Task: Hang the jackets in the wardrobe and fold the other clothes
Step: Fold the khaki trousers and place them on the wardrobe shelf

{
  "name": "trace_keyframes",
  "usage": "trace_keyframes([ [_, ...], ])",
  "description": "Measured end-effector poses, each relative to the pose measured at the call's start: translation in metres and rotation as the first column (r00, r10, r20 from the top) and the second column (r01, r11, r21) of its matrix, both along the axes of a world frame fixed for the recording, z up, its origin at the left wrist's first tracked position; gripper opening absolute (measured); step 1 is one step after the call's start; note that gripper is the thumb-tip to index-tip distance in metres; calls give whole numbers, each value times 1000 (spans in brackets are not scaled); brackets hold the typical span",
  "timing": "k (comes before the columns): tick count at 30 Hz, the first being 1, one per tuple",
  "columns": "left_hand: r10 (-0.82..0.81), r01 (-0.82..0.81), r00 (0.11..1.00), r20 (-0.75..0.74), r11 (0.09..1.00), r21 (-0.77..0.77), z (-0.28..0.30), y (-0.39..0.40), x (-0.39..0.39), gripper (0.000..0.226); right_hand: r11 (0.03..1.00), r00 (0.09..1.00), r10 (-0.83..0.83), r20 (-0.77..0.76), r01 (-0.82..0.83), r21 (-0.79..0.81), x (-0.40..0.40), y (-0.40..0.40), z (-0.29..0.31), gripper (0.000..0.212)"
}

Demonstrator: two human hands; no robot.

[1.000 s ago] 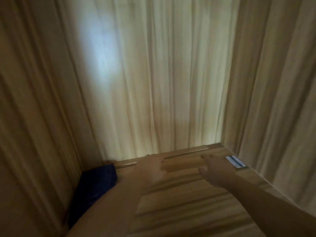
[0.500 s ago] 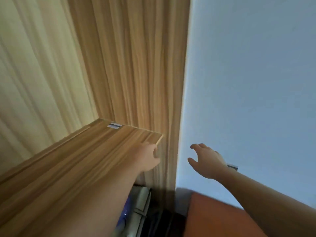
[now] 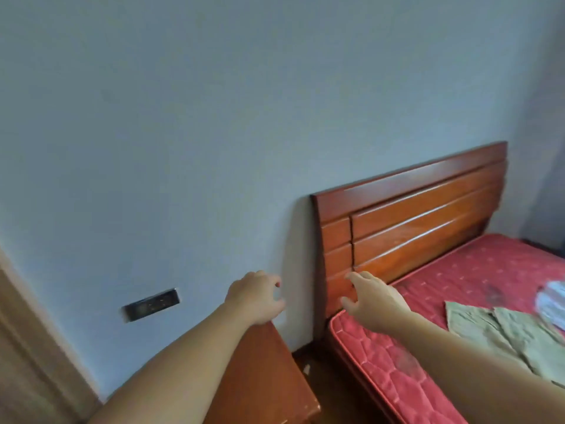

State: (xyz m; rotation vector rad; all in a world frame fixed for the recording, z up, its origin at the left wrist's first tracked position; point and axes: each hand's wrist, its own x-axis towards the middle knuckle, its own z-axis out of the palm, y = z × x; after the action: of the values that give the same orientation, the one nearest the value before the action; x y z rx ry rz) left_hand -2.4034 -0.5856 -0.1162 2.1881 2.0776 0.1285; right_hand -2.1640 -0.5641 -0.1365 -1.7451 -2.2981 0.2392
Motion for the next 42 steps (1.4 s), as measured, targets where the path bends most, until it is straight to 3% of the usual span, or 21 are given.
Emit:
trace_keyframes([
  [6,-275,275,961,4,961,-31,-8,-8,215,44,948,949,-313,-33,311,-63,215,-72,-22,48],
  [9,-413,412,911,5,908,-76,-17,-23,319,46,877,880,-472,-59,462,-133,313,-125,-35,48],
  [16,-644,638,765,-1,758,-134,-37,-53,481,47,677,690,-723,20,715,-175,446,-216,-52,39],
  [24,-757,739,653,-15,641,-207,-86,-5,563,49,544,575,-813,91,806,-234,495,-214,-82,46],
  [29,-765,757,641,65,616,-221,-121,41,601,48,488,526,-842,117,837,-249,517,-183,-93,50],
  [33,-779,761,625,37,599,-251,-138,63,619,43,488,530,-843,93,827,-280,529,-158,-106,50],
  [42,-703,664,711,8,667,-338,-155,127,661,48,524,566,-824,13,771,-362,599,-77,-143,49],
])
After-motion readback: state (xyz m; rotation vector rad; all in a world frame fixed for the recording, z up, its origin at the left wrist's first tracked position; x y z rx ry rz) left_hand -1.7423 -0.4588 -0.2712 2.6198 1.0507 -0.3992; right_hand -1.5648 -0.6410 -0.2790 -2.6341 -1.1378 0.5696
